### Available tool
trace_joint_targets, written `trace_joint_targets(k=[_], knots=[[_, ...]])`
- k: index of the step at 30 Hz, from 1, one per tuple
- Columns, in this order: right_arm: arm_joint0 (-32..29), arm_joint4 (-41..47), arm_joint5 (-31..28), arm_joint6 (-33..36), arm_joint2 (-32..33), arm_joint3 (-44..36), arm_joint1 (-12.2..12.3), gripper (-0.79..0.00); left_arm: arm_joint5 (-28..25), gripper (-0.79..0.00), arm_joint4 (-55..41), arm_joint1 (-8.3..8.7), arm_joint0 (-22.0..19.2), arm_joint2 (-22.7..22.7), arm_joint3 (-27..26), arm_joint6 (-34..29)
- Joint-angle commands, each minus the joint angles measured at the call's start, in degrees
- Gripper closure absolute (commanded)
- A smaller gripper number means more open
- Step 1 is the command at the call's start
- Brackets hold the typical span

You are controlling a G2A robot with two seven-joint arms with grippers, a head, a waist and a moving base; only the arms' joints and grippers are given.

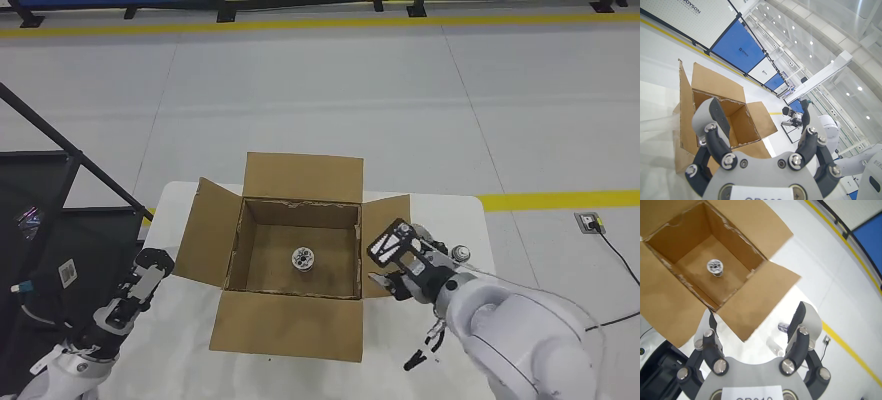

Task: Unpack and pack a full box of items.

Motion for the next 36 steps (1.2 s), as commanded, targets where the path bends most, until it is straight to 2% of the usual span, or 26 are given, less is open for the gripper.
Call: trace_joint_targets(k=[1, 5, 8, 14, 16, 18, 19, 24, 29, 31, 36], knots=[[6.0, 1.4, -0.7, -0.2, -6.4, 5.4, -1.0, -0.785, 0.2, -0.785, -0.1, 0.05, 0.4, -0.5, 0.2, 0.7], [17.5, 7.0, 0.1, -1.8, -16.4, 20.0, -4.0, -0.763, 0.7, -0.785, -0.5, 0.10, 1.2, -1.6, 0.9, 2.2], [25.5, 10.4, 2.5, -3.9, -22.9, 33.2, -6.9, -0.785, 1.0, -0.785, -1.6, 0.11, 1.6, -2.6, 1.6, 3.7], [35.3, 19.9, 1.6, -12.8, -33.0, 56.4, -13.6, -0.785, 1.2, -0.785, -3.0, 0.16, 2.8, -4.5, 2.1, 4.7], [36.9, 22.1, 1.0, -15.1, -35.8, 62.5, -15.9, -0.785, 1.2, -0.785, -3.0, 0.16, 2.8, -4.5, 2.1, 4.7], [38.6, 19.8, 4.2, -15.7, -39.0, 68.0, -18.2, -0.785, 1.2, -0.785, -3.0, 0.16, 2.8, -4.5, 2.1, 4.7], [38.6, 20.9, 3.3, -17.3, -40.0, 69.5, -19.3, -0.785, 1.2, -0.785, -3.0, 0.16, 2.8, -4.5, 2.1, 4.7], [39.9, 21.5, 4.3, -22.1, -43.1, 80.4, -23.8, -0.785, 1.2, -0.785, -3.0, 0.16, 2.8, -4.5, 2.1, 4.7], [40.6, 20.8, 6.8, -26.0, -44.9, 87.9, -27.7, -0.785, 1.2, -0.785, -3.0, 0.16, 2.8, -4.5, 2.1, 4.7], [40.7, 19.8, 8.7, -27.1, -45.6, 90.5, -29.1, -0.711, 1.2, -0.785, -3.0, 0.16, 2.8, -4.5, 2.1, 4.7], [41.2, 20.7, 7.3, -27.9, -45.7, 96.7, -31.9, -0.662, 1.2, -0.785, -3.0, 0.16, 2.8, -4.5, 2.1, 4.7]])
